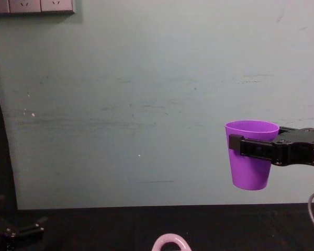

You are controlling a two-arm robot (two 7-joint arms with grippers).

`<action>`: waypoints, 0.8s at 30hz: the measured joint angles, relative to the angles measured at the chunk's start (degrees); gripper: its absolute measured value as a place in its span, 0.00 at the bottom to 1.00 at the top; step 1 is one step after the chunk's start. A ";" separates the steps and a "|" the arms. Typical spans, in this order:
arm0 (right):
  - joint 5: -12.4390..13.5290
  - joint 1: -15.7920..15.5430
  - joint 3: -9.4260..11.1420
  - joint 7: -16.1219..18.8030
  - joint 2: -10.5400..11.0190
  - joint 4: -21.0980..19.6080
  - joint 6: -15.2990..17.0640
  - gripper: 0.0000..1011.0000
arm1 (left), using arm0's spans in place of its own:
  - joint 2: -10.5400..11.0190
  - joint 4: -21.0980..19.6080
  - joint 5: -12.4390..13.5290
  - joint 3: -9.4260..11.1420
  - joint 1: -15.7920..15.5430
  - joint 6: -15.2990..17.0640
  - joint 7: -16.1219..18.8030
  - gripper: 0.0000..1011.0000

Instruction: Pick up the cup and pour the mung beans from the cup into the bowl.

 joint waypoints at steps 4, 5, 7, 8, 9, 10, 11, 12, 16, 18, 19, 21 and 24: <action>0.00 0.00 0.00 0.00 0.00 0.00 0.00 0.72 | 0.00 0.00 0.00 0.00 0.00 0.00 0.00 1.00; 0.00 0.00 0.00 0.00 0.00 0.00 0.00 0.72 | 0.00 0.00 0.00 0.00 0.00 0.00 0.00 1.00; 0.00 0.00 0.00 0.00 0.00 0.00 0.00 0.72 | 0.00 0.00 0.00 0.00 0.00 0.00 0.00 1.00; 0.00 0.00 0.00 0.00 0.00 0.00 0.00 0.72 | 0.00 0.00 0.00 0.00 0.00 0.00 0.00 1.00; 0.00 0.00 0.00 0.00 0.00 0.00 0.00 0.72 | 0.00 0.00 0.00 0.00 0.00 0.00 0.00 1.00; 0.00 0.00 0.00 0.00 0.00 0.00 0.00 0.72 | 0.00 0.00 0.00 0.00 0.00 0.00 0.00 1.00; 0.00 0.00 0.00 0.00 0.00 0.00 0.00 0.72 | 0.00 0.00 0.00 0.00 0.00 0.00 0.00 1.00; 0.00 0.00 0.00 0.00 0.00 0.00 0.00 0.72 | 0.00 0.00 0.00 0.00 0.00 0.00 0.00 1.00; 0.94 -0.64 0.15 0.39 0.22 -0.37 -0.06 0.72 | 0.00 0.00 0.00 0.00 0.00 0.00 0.00 1.00; 1.74 -1.34 0.49 0.46 0.46 -0.77 0.14 0.72 | 0.00 0.00 0.00 0.00 0.00 0.00 0.00 1.00; 2.04 -1.57 0.60 0.47 0.51 -0.87 0.27 0.72 | 0.00 0.00 0.00 0.00 0.00 0.00 0.00 1.00; 2.79 -2.31 0.84 0.48 0.75 -1.18 0.61 0.72 | 0.00 0.00 0.00 0.00 0.00 0.00 0.00 1.00; 3.31 -3.13 0.94 0.48 1.13 -1.52 0.92 0.72 | 0.00 0.00 0.00 0.00 0.00 0.00 0.00 1.00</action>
